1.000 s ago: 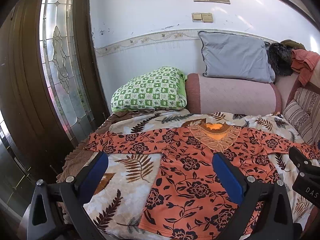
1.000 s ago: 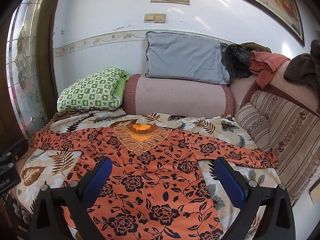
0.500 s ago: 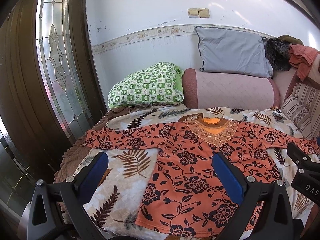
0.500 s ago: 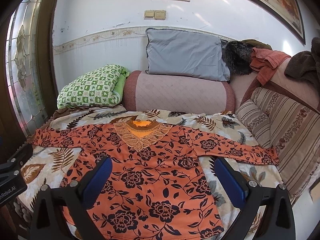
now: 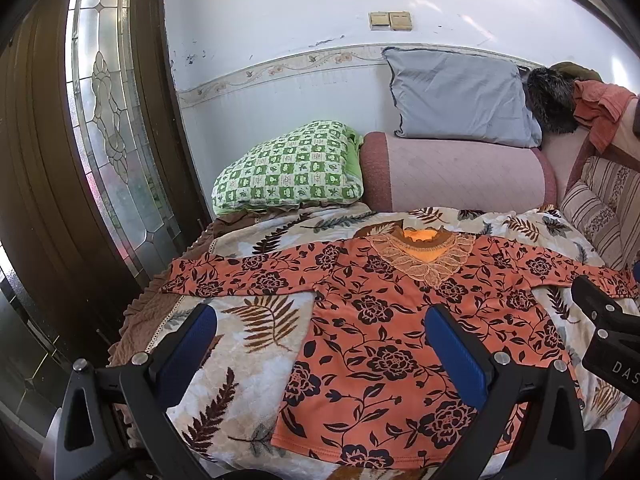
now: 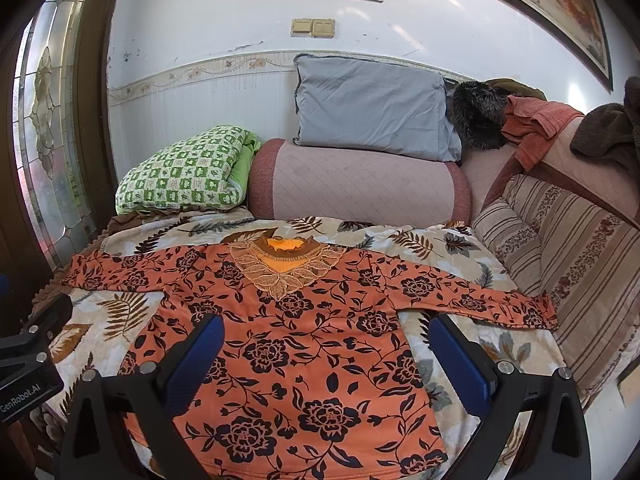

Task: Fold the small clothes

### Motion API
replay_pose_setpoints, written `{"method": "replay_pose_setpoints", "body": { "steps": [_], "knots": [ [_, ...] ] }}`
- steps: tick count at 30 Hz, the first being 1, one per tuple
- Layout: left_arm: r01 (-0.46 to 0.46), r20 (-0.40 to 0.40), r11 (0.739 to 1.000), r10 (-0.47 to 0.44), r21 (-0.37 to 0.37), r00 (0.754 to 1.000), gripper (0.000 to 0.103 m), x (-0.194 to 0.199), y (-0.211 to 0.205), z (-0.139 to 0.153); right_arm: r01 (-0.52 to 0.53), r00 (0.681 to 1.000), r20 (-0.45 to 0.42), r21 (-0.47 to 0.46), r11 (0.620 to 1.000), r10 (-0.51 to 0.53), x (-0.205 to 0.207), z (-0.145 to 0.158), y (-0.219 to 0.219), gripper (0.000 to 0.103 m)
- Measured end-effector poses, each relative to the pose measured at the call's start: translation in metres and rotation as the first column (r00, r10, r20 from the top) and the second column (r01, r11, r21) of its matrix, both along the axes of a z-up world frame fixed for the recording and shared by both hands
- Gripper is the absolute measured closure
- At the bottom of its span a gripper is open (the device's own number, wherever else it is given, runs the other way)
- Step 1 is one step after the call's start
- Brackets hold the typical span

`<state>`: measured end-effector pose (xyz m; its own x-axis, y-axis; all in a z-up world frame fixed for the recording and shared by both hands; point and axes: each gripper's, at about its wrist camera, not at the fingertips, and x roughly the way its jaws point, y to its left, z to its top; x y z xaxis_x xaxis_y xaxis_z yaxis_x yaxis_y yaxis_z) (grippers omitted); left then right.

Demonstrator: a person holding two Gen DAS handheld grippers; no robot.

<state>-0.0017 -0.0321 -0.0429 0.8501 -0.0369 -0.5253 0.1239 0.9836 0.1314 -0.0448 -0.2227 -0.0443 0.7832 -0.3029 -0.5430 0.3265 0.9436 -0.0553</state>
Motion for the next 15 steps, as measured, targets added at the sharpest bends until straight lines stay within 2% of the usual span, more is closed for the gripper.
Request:
{"method": "replay_pose_setpoints", "body": {
  "steps": [15],
  "knots": [
    [0.015,-0.012,1.0,-0.015,0.022,1.0,0.0,0.005,-0.012,-0.004,0.006,1.0,-0.008,0.004,1.0,-0.006,0.002,-0.003,-0.005,0.0]
  ]
}}
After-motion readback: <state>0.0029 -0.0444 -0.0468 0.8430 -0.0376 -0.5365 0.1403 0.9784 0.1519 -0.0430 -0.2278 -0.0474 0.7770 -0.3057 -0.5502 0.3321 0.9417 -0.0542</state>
